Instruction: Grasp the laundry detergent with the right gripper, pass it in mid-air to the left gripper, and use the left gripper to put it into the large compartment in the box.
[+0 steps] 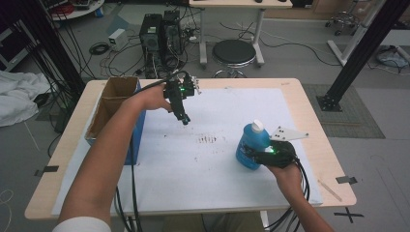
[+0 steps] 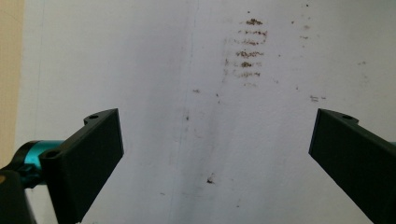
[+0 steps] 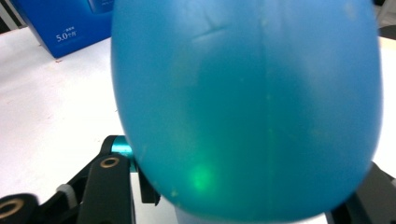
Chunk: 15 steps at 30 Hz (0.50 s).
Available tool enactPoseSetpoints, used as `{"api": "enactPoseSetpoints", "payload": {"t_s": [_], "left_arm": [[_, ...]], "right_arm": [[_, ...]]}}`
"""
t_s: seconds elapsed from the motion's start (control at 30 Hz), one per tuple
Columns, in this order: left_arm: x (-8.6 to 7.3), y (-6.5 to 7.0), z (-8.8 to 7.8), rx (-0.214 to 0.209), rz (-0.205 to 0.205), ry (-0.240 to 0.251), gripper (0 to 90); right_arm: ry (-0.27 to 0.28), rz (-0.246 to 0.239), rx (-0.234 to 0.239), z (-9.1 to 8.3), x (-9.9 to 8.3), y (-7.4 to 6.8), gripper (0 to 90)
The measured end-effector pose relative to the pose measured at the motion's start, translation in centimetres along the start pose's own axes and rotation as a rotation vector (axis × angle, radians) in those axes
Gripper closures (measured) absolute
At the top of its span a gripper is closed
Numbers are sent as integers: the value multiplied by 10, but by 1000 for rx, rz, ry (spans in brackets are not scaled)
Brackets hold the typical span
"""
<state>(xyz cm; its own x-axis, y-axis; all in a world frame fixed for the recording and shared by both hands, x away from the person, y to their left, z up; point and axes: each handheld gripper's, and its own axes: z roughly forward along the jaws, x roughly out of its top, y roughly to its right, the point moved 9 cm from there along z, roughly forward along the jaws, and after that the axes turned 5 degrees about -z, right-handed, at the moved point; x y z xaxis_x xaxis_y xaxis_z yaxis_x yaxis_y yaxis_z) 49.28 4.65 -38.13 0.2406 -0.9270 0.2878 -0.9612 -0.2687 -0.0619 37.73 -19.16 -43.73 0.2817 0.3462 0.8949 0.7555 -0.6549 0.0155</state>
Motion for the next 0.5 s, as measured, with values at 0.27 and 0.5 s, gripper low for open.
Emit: {"api": "enactPoseSetpoints", "payload": {"t_s": [0.27,0.5], "left_arm": [[0,1,0,0,-2,3,29],[1,5,-3,3,15,1,29]], "right_arm": [[7,-5,-14,0,1,0,432],[-4,17,-5,-2,4,1,438]]}}
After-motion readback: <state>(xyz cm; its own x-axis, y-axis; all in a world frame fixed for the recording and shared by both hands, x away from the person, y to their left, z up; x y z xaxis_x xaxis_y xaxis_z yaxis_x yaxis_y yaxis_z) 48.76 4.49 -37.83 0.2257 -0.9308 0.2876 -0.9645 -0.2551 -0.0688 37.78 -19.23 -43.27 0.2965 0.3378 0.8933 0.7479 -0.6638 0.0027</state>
